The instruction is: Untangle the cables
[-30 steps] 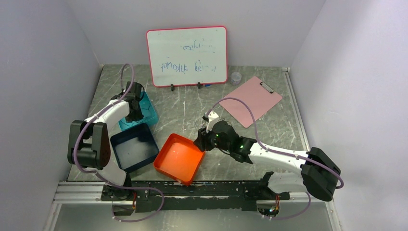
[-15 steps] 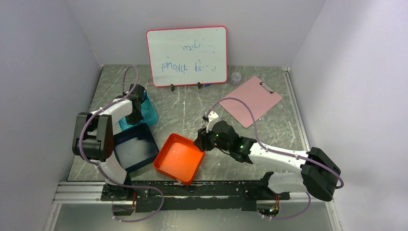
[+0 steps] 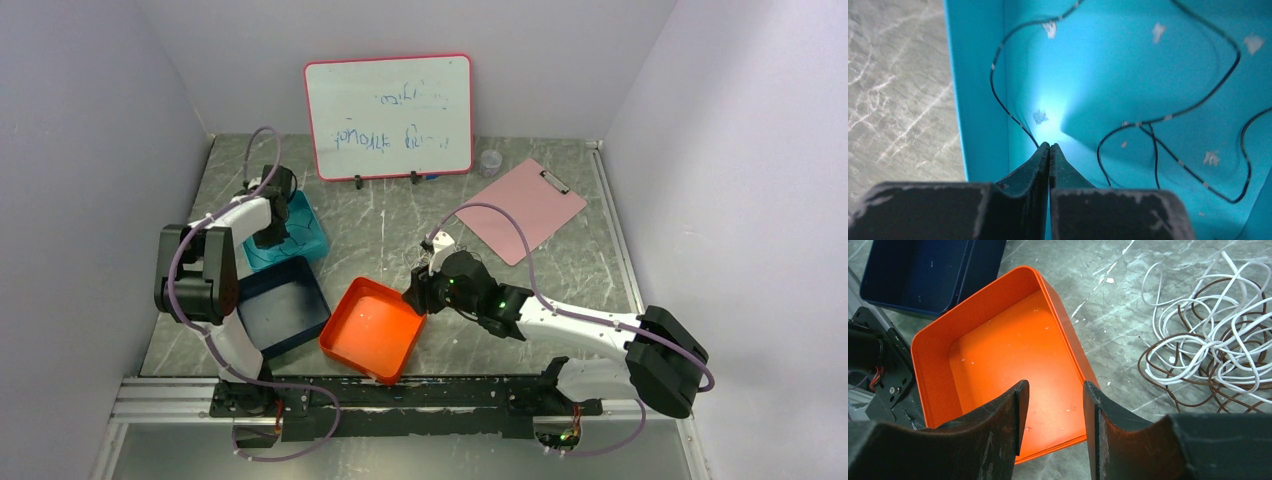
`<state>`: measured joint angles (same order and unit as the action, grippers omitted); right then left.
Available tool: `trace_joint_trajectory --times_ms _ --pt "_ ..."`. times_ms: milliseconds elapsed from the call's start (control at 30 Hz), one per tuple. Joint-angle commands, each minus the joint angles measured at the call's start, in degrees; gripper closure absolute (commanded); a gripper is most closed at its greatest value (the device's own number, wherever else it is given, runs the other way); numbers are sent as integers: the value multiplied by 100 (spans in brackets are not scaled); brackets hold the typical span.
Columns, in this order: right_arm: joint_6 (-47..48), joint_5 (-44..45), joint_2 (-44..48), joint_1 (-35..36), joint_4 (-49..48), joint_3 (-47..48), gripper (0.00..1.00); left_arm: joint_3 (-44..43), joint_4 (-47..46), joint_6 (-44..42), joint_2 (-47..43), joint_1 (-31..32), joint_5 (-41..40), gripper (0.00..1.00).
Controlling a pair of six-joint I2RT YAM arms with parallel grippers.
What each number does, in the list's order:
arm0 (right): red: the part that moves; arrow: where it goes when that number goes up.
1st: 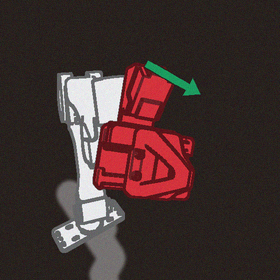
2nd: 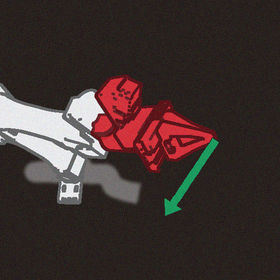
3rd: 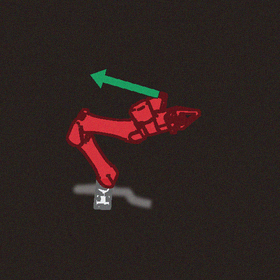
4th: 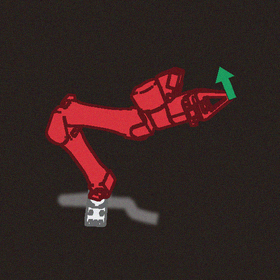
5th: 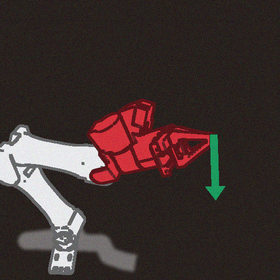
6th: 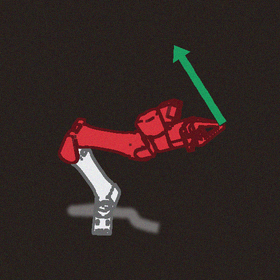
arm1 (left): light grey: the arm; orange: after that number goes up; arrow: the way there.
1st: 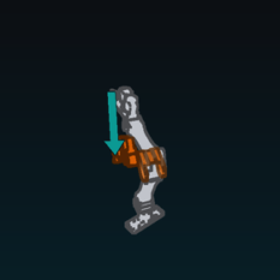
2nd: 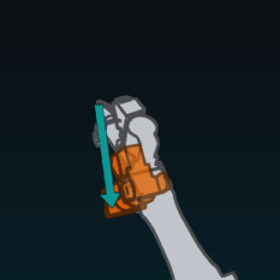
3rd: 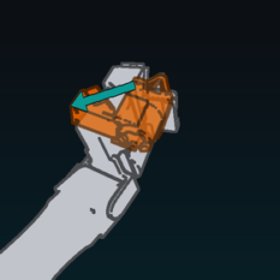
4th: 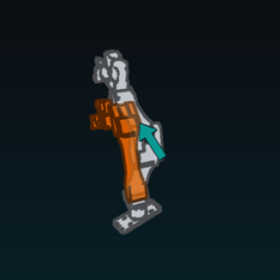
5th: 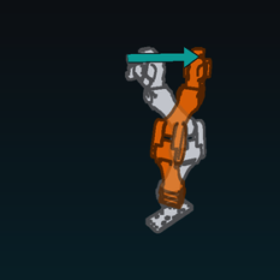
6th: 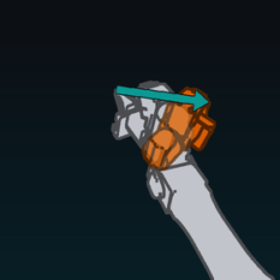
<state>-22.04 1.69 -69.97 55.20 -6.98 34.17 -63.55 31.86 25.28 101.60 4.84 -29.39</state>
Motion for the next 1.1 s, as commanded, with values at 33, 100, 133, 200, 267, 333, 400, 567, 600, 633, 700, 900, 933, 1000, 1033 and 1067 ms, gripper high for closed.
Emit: trace_joint_trajectory --times_ms 33,100,133,200,267,333,400,567,600,633,700,900,933,1000,1033,1067 --pt "8 -2 -48 -12 -8 115 53 -363 -358 -139 7 -196 -138 93" --pt "12 -13 -95 -17 -14 136 52 -387 -490 -201 -16 -218 -76 93" --pt "16 -19 -116 -17 -7 160 53 -405 -529 -221 -32 -229 -23 93" --pt "42 -28 -144 -13 4 200 53 -429 -530 -227 -90 -229 83 93" --pt "61 -3 -174 -15 13 219 52 -376 -525 -201 -263 -229 272 87" --pt "72 6 -195 -12 25 249 53 -215 -573 -222 -563 -229 501 76" --pt "99 12 -215 -15 39 271 52 -45 -508 -214 -955 -229 748 67" --pt "96 -20 -283 -16 2 308 52 226 -44 -261 -1749 -230 1297 59" --pt "93 -44 -299 -17 -27 309 52 278 61 -275 -1871 -222 1412 60" --pt "84 -69 -316 -17 -54 309 52 334 179 -280 -1973 -221 1490 60" --pt "75 -114 -365 -17 -78 324 52 449 378 -320 -2130 -220 1621 64" --pt "49 -168 -435 -11 -136 373 53 550 789 -864 -2146 -220 2120 74" --pt "39 -182 -444 -14 -144 376 53 535 858 -921 -2114 -214 2137 75" --pt "21 -201 -454 -11 -162 373 53 539 938 -1002 -2086 -212 2091 74" --pt "9 -209 -455 -16 -175 367 53 561 935 -1045 -2076 -212 2068 74" --pt "-2 -224 -456 -16 -186 361 53 582 929 -1071 -2056 -212 2034 73"
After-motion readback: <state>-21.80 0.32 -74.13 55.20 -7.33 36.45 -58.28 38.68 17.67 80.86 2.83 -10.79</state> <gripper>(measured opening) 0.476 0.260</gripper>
